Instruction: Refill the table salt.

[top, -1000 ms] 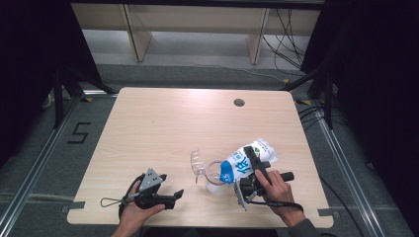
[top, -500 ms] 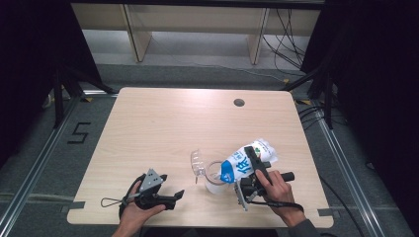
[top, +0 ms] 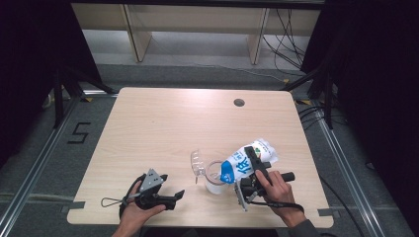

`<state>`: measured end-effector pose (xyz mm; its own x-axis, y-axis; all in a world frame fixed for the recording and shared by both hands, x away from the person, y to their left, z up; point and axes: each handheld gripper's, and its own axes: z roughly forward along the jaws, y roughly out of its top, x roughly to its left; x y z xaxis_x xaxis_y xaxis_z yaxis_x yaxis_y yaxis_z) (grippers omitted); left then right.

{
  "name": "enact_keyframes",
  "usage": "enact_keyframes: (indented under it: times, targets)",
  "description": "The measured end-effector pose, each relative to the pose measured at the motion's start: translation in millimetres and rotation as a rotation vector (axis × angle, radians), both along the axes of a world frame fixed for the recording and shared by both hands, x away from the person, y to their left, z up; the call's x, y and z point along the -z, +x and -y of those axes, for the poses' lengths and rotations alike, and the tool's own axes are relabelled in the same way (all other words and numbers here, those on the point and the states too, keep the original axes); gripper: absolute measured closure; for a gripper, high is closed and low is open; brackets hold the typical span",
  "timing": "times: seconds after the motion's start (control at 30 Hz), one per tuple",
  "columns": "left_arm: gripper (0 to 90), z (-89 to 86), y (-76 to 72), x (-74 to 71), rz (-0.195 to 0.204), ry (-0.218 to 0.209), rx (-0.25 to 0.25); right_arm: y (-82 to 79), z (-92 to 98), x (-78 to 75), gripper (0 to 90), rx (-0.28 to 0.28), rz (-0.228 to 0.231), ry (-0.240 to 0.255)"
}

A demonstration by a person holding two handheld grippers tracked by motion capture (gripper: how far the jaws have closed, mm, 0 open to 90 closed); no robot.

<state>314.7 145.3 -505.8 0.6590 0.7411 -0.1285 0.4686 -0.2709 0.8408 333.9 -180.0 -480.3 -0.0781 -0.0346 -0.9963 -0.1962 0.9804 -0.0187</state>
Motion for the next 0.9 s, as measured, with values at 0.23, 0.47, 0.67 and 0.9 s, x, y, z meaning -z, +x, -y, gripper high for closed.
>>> enact_keyframes:
  times: [0.23,0.47,0.67,0.9]
  targets:
    - [16.2,0.1,-0.1,0.0,0.001,0.001,0.001,-0.1,-0.1,0.2,56.5,0.0,-0.001,0.0]
    - [16.2,1.5,-0.5,0.9,-0.004,-0.021,-0.002,-0.5,-0.6,0.6,56.7,0.002,-0.002,0.001]
    - [16.2,0.0,0.0,0.9,0.0,-0.01,0.006,0.3,-2.2,-4.1,56.8,-0.031,0.027,-0.065]
    - [16.2,-0.5,-0.2,0.7,0.001,-0.01,0.005,0.8,-2.2,-2.8,56.9,-0.03,0.021,-0.043]
